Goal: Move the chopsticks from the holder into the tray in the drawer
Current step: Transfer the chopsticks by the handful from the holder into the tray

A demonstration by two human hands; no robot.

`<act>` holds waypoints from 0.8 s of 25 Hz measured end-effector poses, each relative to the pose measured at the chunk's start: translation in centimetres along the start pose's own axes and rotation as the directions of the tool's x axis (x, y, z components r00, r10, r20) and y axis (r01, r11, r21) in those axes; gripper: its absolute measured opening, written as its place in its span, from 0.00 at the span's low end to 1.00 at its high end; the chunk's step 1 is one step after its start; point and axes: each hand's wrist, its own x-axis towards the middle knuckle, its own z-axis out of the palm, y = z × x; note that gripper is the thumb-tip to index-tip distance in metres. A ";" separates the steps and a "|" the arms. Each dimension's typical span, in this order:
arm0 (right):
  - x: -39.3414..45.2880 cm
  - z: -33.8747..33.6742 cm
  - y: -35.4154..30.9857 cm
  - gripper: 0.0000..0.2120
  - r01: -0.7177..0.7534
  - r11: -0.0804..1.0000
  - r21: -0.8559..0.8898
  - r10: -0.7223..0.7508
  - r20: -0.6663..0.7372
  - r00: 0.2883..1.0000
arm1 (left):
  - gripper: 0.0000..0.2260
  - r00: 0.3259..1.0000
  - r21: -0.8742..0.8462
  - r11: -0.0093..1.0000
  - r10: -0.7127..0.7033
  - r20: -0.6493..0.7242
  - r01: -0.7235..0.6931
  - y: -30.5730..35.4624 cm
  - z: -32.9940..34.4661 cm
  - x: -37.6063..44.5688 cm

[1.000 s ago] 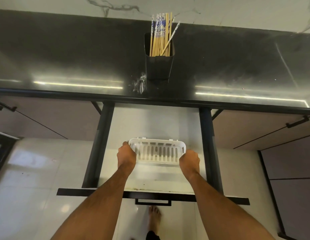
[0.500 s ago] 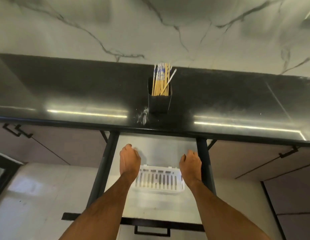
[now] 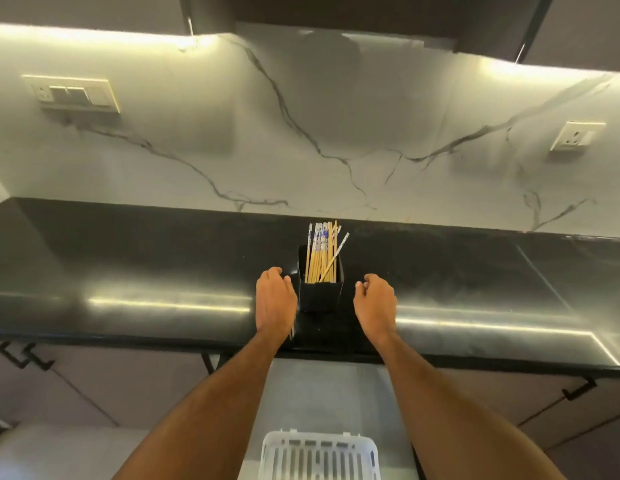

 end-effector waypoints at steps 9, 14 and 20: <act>9.4 4.4 -3.6 0.22 -0.166 0.981 0.098 0.158 0.086 0.984 | 0.10 0.992 -0.058 0.998 -0.030 0.127 0.037 1.0 5.0 10.2; 13.0 6.8 -3.2 0.18 -0.226 0.962 0.154 0.204 0.145 0.968 | 0.08 0.983 -0.069 0.997 -0.025 0.182 0.038 1.0 8.2 13.8; 14.4 8.9 -3.4 0.08 -0.158 0.970 0.184 0.139 0.110 0.984 | 0.11 0.976 -0.113 0.994 0.016 0.218 0.009 1.1 9.5 16.1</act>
